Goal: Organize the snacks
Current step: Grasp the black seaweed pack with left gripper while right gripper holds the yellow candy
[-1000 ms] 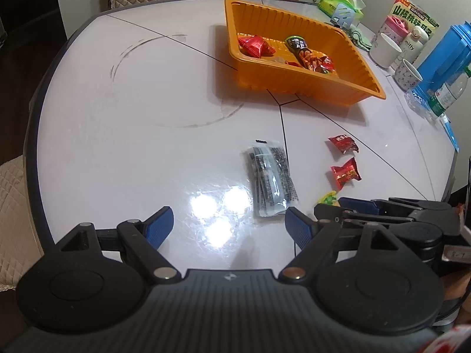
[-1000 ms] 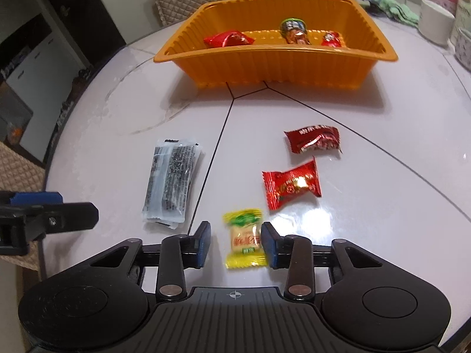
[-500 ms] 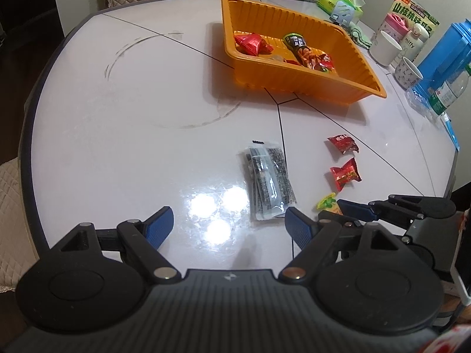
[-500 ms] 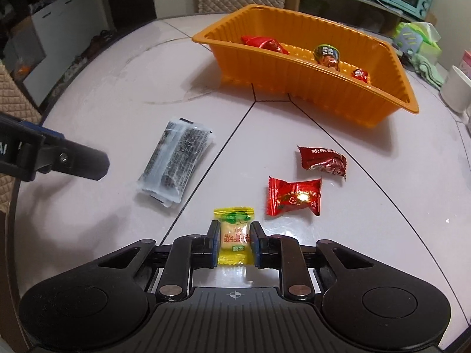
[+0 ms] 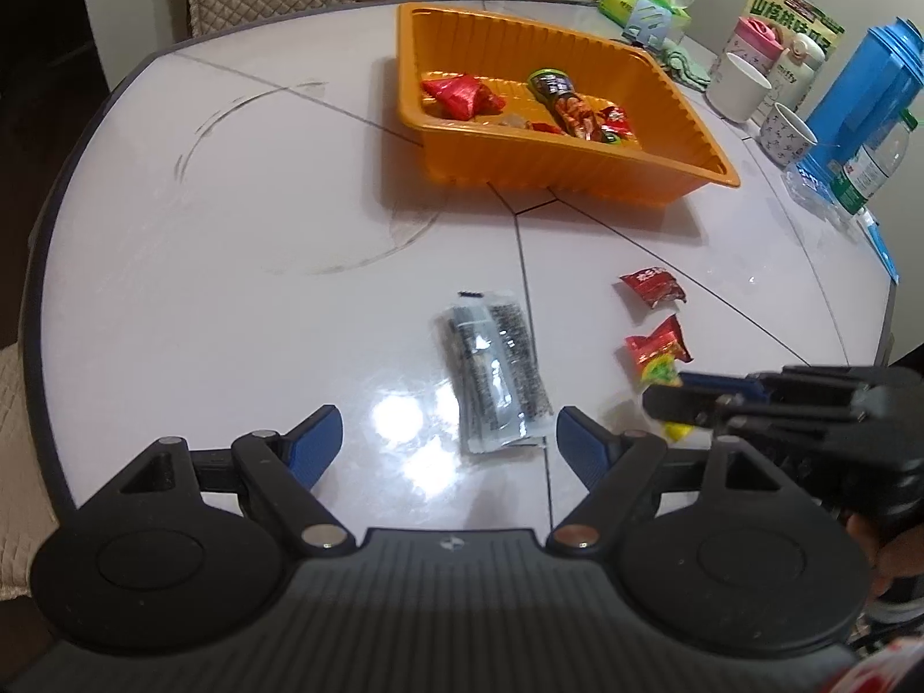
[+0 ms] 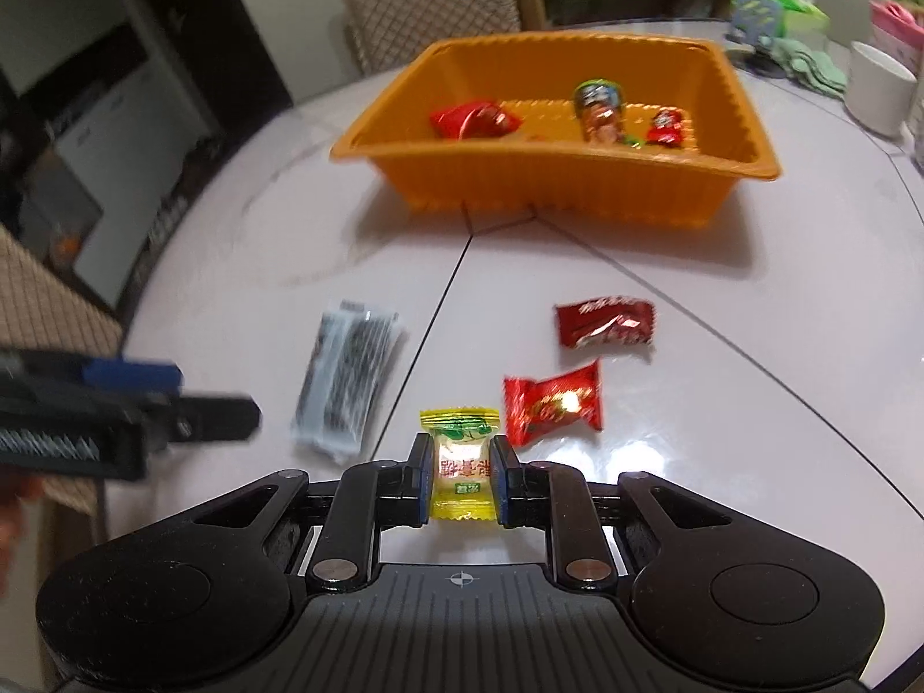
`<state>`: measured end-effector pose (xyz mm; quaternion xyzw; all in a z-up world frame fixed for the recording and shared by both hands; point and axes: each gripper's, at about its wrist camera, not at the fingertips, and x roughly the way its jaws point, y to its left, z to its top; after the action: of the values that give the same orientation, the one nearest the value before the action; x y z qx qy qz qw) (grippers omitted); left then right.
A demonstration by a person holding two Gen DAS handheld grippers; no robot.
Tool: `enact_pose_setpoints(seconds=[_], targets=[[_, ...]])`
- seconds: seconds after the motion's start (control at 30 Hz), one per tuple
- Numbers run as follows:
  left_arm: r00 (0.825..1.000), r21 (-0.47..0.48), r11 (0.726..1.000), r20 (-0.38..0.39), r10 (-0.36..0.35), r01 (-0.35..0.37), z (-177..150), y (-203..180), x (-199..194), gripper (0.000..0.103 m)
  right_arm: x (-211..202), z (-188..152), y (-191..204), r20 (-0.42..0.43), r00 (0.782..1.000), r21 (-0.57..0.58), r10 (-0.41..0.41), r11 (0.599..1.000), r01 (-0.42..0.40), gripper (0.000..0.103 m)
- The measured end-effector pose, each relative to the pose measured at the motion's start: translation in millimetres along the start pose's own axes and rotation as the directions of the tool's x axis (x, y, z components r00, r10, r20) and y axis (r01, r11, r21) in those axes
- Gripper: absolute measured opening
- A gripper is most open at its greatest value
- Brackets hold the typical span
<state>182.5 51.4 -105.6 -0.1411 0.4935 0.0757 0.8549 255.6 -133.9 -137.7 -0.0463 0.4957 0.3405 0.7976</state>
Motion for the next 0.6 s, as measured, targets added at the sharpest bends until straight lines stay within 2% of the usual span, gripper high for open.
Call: enact_pose_setpoints(seconds=[0.23,0.37,0.6], targets=[[1.000,0.057,0.998,-0.002,0.003,-0.003,11.1,-21.3,22.2,0.076,-18.7,10.0,-18.2,0.043,0.999,0.058,-0.001,0.998,-0.001,0.021],[0.999,0.086,0.996,-0.014,0.033,-0.032,18.2,-31.9,40.5,0.069,-26.2,13.4,-29.8,0.058,0.998,0.084,-0.005,0.997,0.000,0.020],[0.997,0.129,0.989,-0.027,0.079,-0.075,23.9,-44.5,60.0,0.065,-34.6,16.4,-53.9,0.071,0.997,0.126,-0.027,0.992,0.018,0.020]])
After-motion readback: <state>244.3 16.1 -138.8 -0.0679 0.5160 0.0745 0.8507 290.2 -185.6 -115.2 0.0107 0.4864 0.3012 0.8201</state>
